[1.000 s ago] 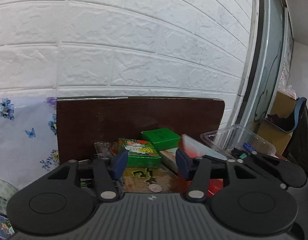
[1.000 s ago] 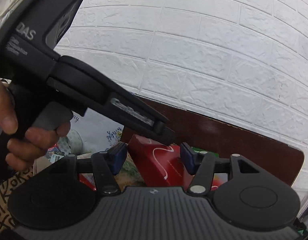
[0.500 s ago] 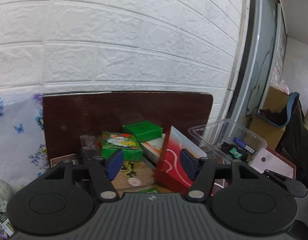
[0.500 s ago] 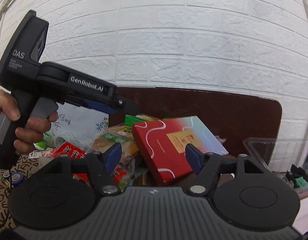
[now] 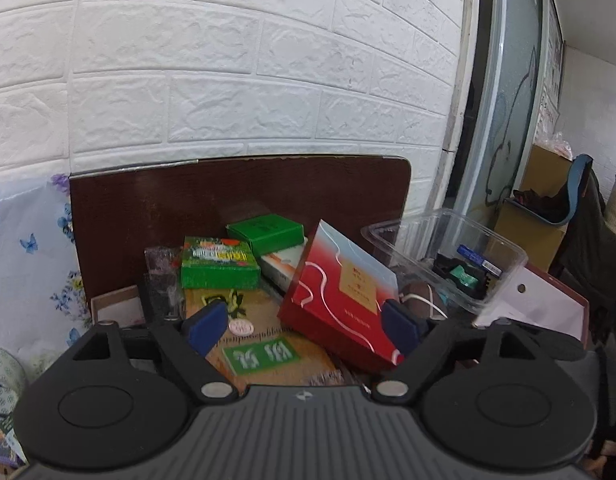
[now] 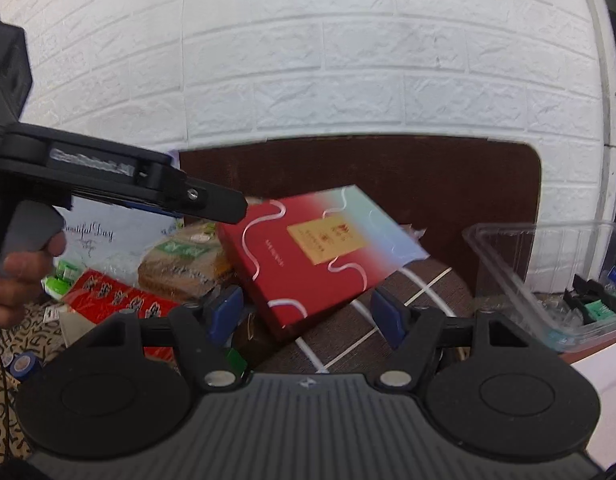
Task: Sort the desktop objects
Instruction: 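Carry the red gift box with both tools and set it on the shelf, then return both tools to the pile near the tape rolls, then grasp the clear tape roll with the left tool while the right tool grasps the blue tape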
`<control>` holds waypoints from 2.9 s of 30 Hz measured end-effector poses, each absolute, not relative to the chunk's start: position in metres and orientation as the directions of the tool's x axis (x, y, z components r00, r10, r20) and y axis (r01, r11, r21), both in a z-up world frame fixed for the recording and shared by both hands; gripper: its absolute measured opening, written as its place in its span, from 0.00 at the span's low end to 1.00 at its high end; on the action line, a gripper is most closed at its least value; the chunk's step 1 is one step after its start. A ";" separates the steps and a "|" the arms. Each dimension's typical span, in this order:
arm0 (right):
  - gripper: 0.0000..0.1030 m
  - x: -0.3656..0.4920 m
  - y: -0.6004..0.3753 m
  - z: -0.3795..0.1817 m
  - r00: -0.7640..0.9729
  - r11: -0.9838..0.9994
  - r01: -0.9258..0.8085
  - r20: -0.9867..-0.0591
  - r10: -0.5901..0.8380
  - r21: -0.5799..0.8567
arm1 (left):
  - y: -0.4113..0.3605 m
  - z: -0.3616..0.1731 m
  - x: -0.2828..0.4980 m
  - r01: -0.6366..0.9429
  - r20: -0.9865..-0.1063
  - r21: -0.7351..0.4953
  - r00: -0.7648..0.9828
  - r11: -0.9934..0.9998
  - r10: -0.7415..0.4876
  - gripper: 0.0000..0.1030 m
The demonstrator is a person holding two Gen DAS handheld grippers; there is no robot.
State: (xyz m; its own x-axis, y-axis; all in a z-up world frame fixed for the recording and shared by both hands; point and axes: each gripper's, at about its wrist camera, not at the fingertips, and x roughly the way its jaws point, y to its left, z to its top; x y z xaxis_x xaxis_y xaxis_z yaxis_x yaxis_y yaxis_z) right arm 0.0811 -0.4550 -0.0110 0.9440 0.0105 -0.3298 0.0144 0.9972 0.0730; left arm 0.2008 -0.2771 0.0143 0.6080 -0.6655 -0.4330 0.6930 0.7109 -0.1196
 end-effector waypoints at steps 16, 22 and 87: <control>0.88 0.013 -0.333 -0.006 0.915 0.965 -0.257 -0.312 0.257 0.040 | -0.133 -0.031 0.097 0.541 -0.423 -0.254 0.684 0.802 -0.595 0.97; 0.88 0.013 -0.266 -0.032 0.829 0.911 -0.405 -0.388 0.402 0.079 | -0.075 -0.056 0.084 0.397 -0.488 -0.266 0.731 0.879 -0.478 0.97; 0.49 0.173 -0.161 -0.089 0.758 0.935 -0.346 -0.565 0.325 0.073 | 0.048 -0.102 0.199 0.184 -0.554 -0.421 0.724 0.888 -0.412 0.53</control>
